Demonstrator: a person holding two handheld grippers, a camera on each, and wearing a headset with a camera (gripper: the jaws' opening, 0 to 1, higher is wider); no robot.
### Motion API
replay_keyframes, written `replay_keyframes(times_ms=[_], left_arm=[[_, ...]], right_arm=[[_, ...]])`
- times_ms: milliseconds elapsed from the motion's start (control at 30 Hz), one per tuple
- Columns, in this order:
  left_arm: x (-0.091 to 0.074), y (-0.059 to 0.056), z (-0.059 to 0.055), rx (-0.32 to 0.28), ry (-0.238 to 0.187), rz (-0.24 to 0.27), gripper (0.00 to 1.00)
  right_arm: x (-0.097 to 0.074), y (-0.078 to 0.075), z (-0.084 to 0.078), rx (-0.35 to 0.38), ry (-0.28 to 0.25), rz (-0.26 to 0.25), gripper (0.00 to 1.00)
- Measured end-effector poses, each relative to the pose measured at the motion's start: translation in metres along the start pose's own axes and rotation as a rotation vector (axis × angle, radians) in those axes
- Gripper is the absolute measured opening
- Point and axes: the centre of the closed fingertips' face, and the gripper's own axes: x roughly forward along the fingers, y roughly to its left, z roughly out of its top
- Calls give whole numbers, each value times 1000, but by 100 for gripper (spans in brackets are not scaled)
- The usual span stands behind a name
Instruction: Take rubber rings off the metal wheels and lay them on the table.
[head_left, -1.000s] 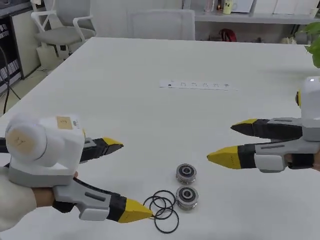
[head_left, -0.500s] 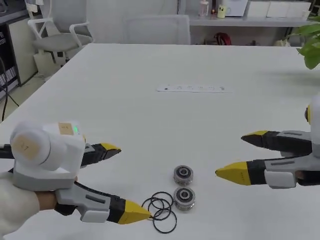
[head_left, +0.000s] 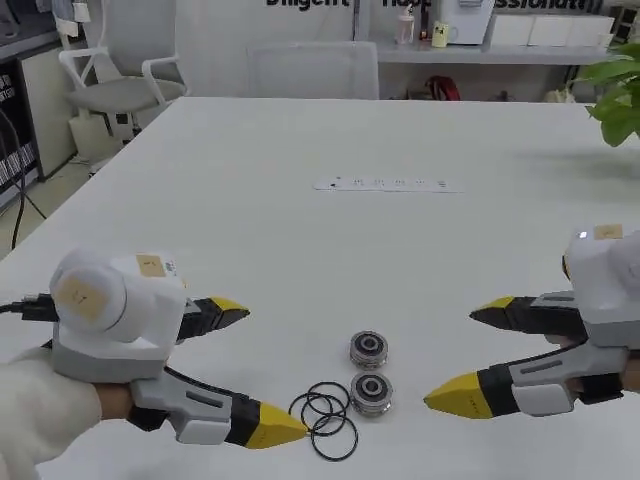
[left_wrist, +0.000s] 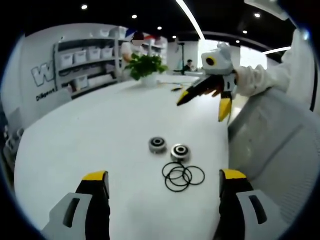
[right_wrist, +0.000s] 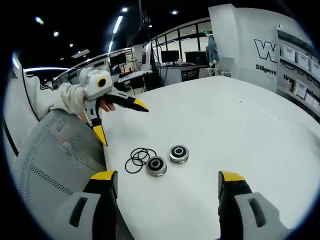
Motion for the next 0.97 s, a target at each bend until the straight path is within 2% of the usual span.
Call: replay_keyframes(times_ms=[167,400,667,967], left_arm=[[2,-2,-8,15,25,-8,91],[3,-2,-12,-5,23,-7,91],[3,-3,-21,13,61,-5,91],[3,-4,-23,-1,57,-7,91]], right_arm=[[3,2,-13,11,45,11,79],[4,1,-27,21,91,15,79],[4,-2,-44,44,141,8,78],[1,0,-50,69,153,-9,76]])
